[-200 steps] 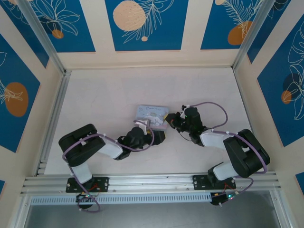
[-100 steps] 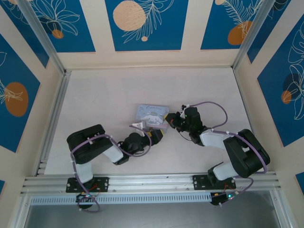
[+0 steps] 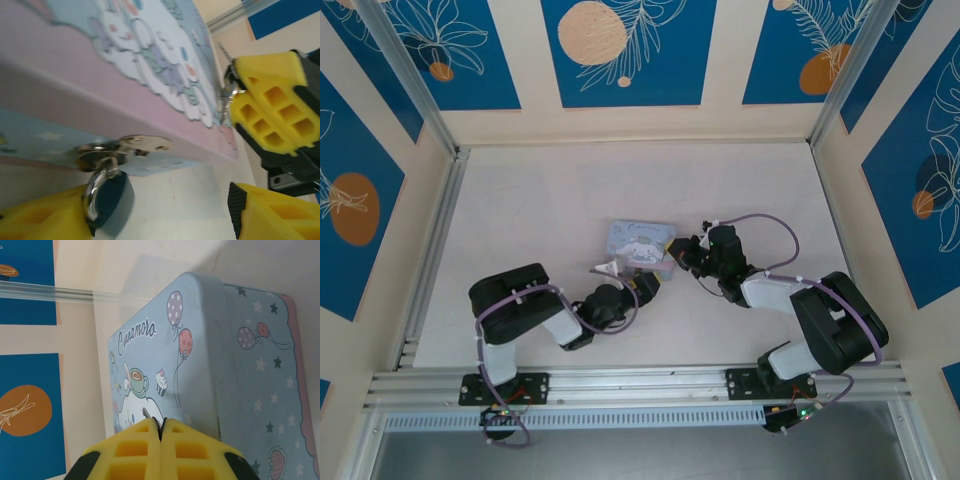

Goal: Unlock the padlock with the key

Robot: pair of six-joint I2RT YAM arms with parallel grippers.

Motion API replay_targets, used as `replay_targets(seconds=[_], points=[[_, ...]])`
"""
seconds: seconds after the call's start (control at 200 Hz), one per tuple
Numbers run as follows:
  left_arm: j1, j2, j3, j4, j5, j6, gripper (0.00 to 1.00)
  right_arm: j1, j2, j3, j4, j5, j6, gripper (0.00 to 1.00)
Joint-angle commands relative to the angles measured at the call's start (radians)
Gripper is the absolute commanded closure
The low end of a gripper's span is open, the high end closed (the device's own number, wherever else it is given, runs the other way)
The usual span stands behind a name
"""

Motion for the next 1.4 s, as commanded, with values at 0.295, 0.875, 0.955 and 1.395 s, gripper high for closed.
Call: replay_targets(seconds=[0.295,0.875,0.955,1.395], points=[[-0.013,0.074,-0.01,0.038,-0.049,-0.042,0.31,-0.004,0.007,0.027,-0.019,-0.01,-0.026,1.0],[-0.039,0.106,-0.003,-0.04,-0.124,-0.101,0.62,-0.007,0.007,0.025,-0.02,-0.009,-0.026,1.0],[-0.038,0.109,0.0,-0.049,-0.128,-0.103,0.65,-0.007,0.005,0.023,-0.021,-0.009,-0.027,1.0],[-0.038,0.083,0.021,-0.184,-0.137,-0.103,0.81,-0.012,0.007,0.029,-0.02,-0.013,-0.027,1.0]])
